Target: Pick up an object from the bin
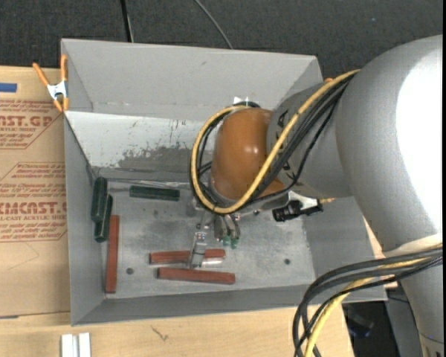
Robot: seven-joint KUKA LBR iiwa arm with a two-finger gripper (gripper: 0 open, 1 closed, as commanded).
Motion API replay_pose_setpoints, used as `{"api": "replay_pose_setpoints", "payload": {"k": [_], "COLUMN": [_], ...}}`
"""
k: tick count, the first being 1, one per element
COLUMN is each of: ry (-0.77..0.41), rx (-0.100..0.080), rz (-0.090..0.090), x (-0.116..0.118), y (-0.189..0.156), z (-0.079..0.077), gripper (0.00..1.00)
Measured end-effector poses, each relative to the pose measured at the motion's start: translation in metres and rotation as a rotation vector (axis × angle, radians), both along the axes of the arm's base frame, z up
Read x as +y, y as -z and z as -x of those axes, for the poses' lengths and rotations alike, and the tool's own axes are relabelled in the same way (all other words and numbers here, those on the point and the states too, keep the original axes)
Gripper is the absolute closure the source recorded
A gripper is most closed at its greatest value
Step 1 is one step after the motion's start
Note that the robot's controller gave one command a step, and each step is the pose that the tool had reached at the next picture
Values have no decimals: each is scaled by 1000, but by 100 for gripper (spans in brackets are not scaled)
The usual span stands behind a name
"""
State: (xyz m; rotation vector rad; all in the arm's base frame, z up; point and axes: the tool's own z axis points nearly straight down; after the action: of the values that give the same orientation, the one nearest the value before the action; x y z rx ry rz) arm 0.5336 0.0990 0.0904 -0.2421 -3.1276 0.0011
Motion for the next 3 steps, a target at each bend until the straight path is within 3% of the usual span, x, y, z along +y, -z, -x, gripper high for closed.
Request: {"api": "replay_pose_setpoints", "payload": {"k": [1,3], "ry": [178,175], "rx": [-5,0], "rz": [-2,0], "x": [-15,-15], "y": [19,13], "z": [42,44], "gripper": [100,100]}}
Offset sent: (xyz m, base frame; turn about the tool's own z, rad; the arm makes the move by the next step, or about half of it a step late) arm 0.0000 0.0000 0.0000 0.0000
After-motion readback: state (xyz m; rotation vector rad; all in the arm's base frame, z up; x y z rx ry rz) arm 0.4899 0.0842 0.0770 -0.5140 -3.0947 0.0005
